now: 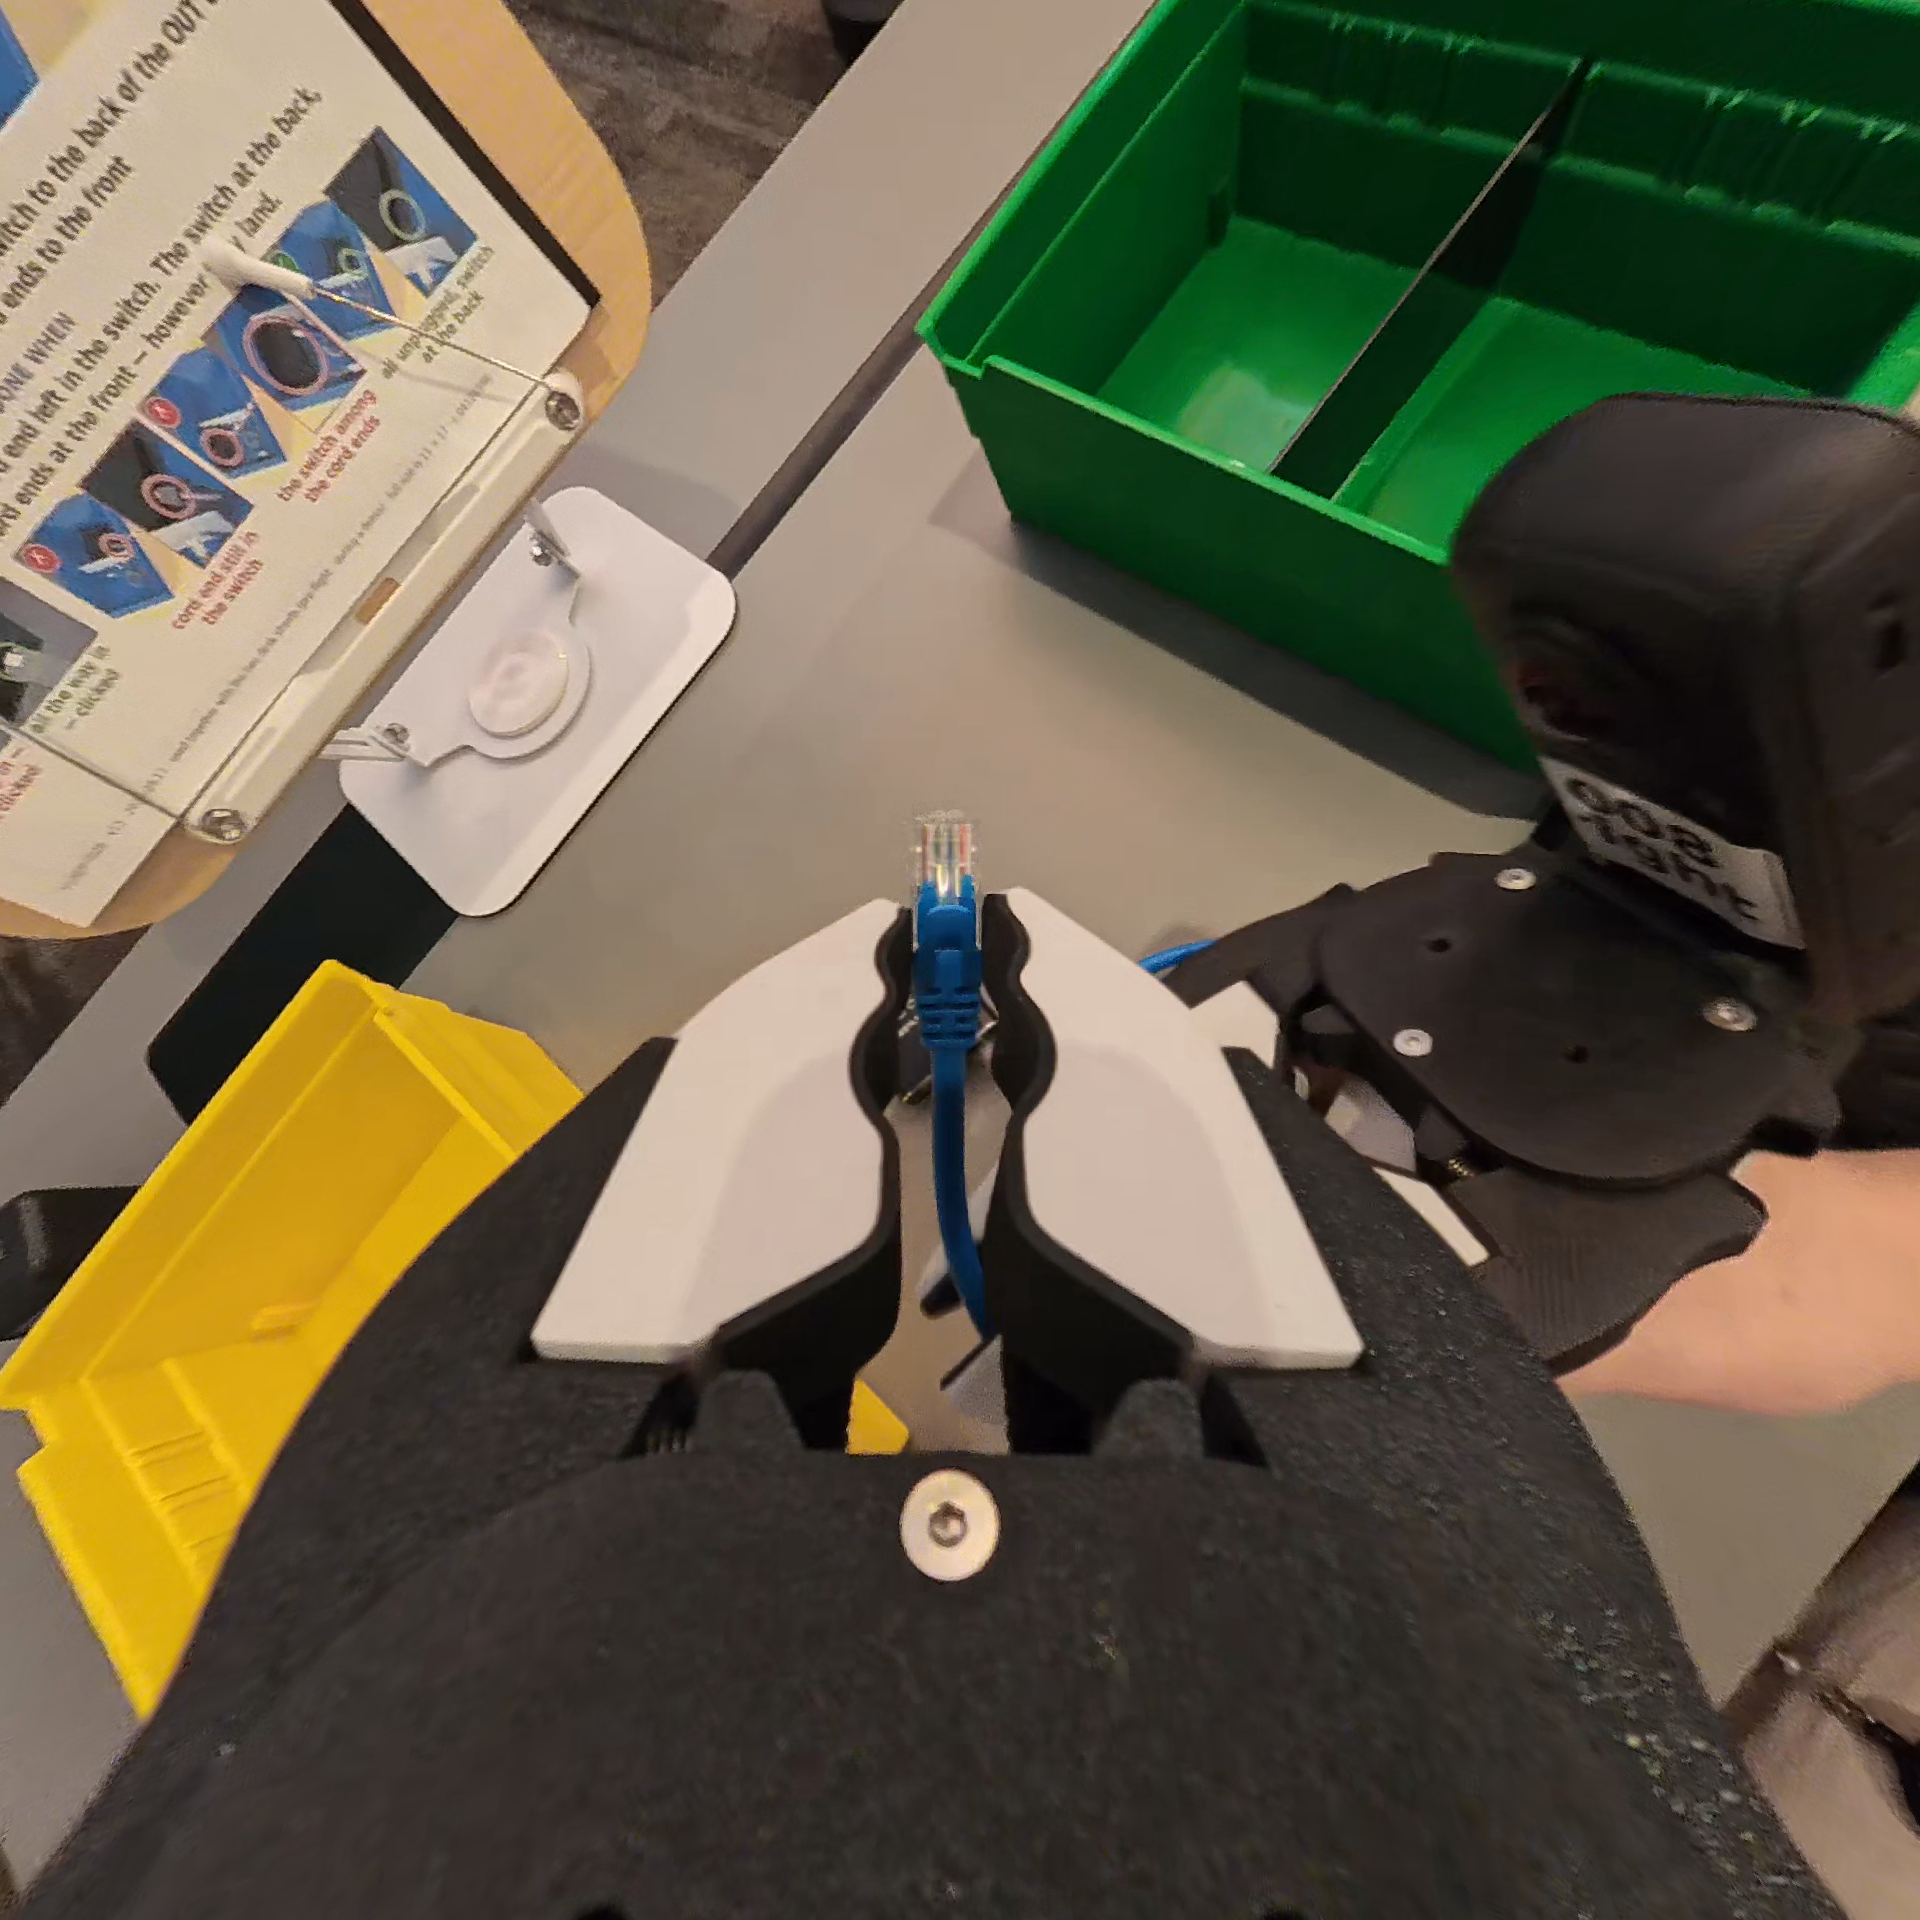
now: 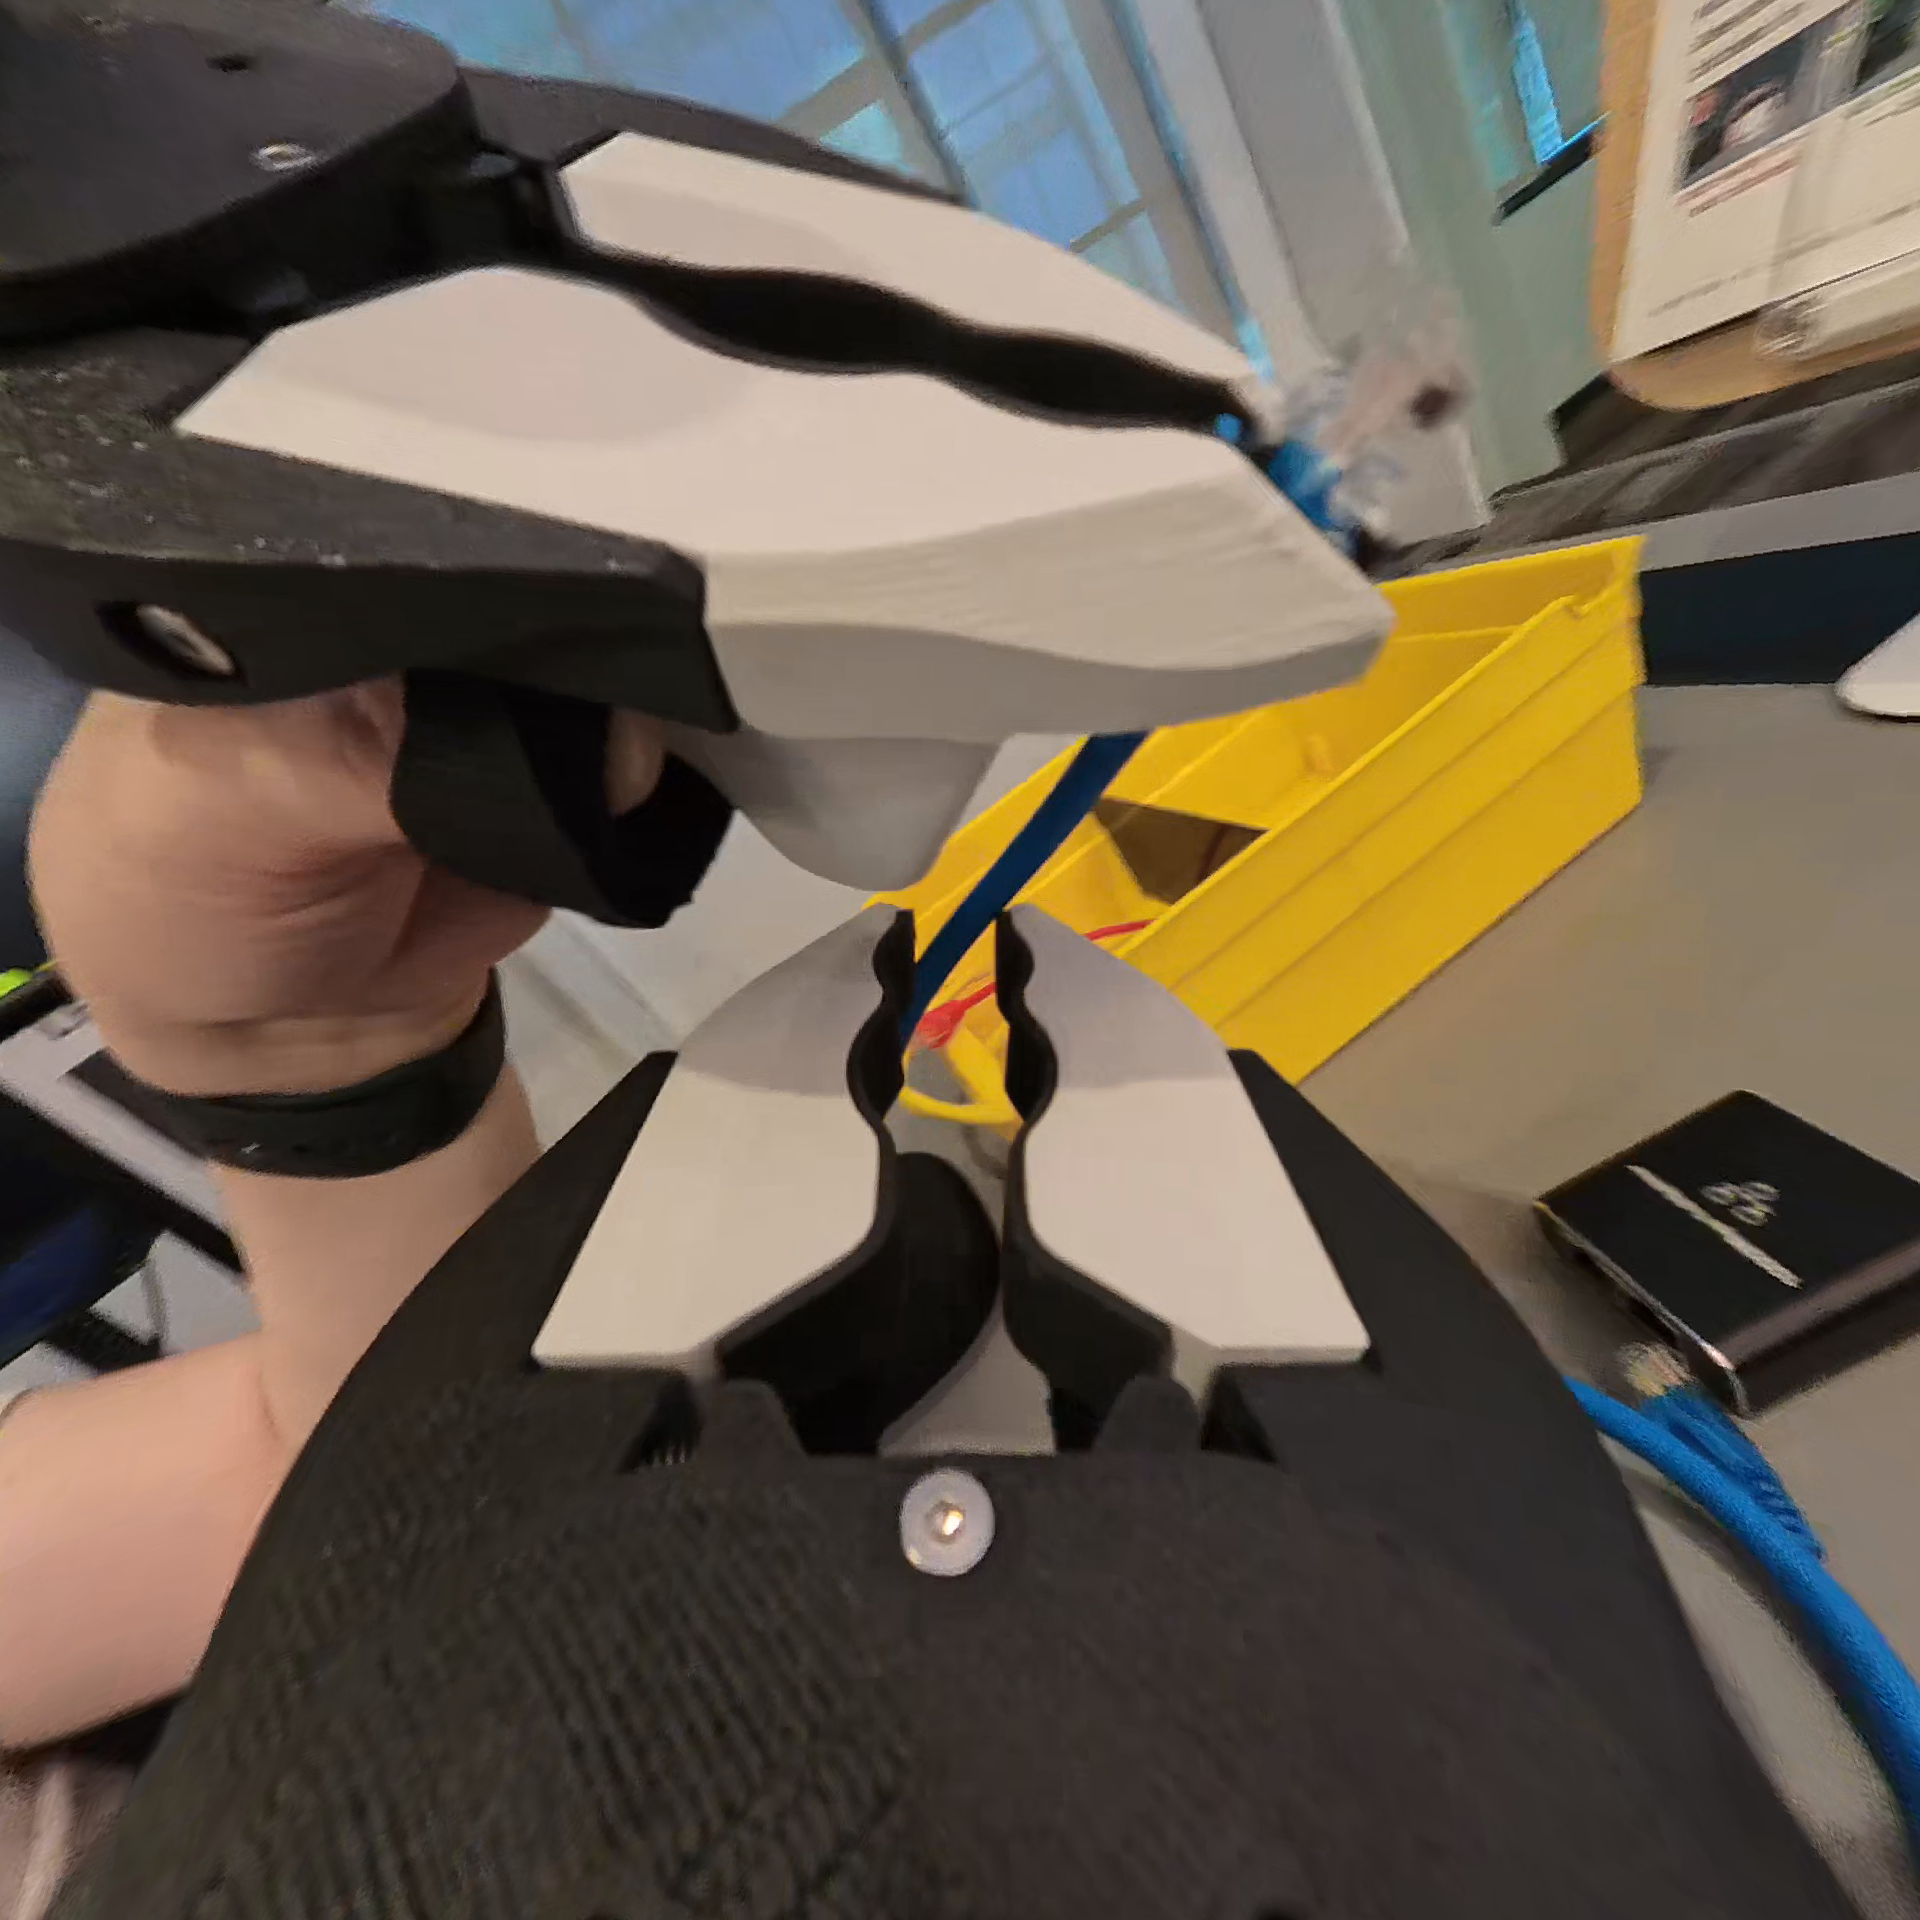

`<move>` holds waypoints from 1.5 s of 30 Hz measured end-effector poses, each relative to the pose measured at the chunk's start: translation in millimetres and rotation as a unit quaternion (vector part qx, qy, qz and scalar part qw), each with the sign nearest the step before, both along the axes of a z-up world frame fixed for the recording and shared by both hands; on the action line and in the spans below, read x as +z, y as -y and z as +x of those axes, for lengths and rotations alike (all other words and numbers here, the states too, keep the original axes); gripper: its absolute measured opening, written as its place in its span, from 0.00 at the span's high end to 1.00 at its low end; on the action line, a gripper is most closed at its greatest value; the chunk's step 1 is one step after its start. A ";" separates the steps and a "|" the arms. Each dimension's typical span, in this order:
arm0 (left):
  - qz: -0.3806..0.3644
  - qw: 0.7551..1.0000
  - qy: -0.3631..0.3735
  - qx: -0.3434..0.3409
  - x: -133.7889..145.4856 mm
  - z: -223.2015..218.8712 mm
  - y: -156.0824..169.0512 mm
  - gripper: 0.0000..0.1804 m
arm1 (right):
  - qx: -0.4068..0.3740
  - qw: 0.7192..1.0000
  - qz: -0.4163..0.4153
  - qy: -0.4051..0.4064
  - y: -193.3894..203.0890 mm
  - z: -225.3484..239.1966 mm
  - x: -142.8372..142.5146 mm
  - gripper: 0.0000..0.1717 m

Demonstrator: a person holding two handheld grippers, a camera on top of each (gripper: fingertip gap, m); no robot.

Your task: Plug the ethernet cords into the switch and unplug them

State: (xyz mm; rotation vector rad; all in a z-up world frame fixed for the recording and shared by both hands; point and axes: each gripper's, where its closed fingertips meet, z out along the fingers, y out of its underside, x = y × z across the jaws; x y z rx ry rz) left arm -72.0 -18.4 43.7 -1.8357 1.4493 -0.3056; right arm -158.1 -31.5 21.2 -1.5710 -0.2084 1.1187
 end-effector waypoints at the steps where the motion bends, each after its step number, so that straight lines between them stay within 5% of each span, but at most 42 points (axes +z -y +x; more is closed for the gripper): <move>1: -0.008 1.000 -0.001 -0.003 -1.7 -1.4 1.2 0.93 | 0.018 1.000 -0.004 0.006 2.5 -1.7 -0.8 0.92; 6: -0.006 0.993 0.053 -0.108 17.6 -13.7 23.1 0.84 | 0.136 0.987 -0.069 0.049 22.5 0.2 -6.3 0.96; 12: 0.145 0.956 0.101 -0.233 44.7 -61.7 26.4 0.74 | 0.310 0.935 -0.120 0.121 64.8 18.8 3.3 0.96; 17: -0.026 0.925 0.216 -0.313 55.0 -46.4 55.4 0.76 | 0.407 0.877 -0.151 0.207 92.5 27.1 -10.3 0.96; 23: 0.222 0.897 0.132 -0.359 34.0 -38.4 63.0 0.75 | 0.471 0.833 -0.160 0.244 110.5 44.6 -11.8 0.96; 26: 0.304 0.876 0.055 -0.370 16.7 -24.0 65.3 0.70 | 0.493 0.810 -0.167 0.271 113.9 53.1 -12.8 0.96; 29: 0.328 0.872 0.053 -0.360 17.0 -8.7 58.2 0.69 | 0.495 0.793 -0.173 0.310 112.7 60.1 -20.1 0.96; 34: 0.090 0.931 0.069 -0.348 0.6 -8.5 50.0 0.63 | 0.457 0.812 -0.130 0.339 101.7 67.3 -23.9 0.96; 40: -0.124 0.897 0.180 -0.384 19.1 -5.0 63.0 0.73 | 0.457 0.777 -0.088 0.424 106.2 72.0 -40.4 0.96; 45: -0.262 0.877 0.125 -0.382 -2.9 -6.6 80.0 0.75 | 0.460 0.756 -0.079 0.459 107.1 71.7 -52.1 0.96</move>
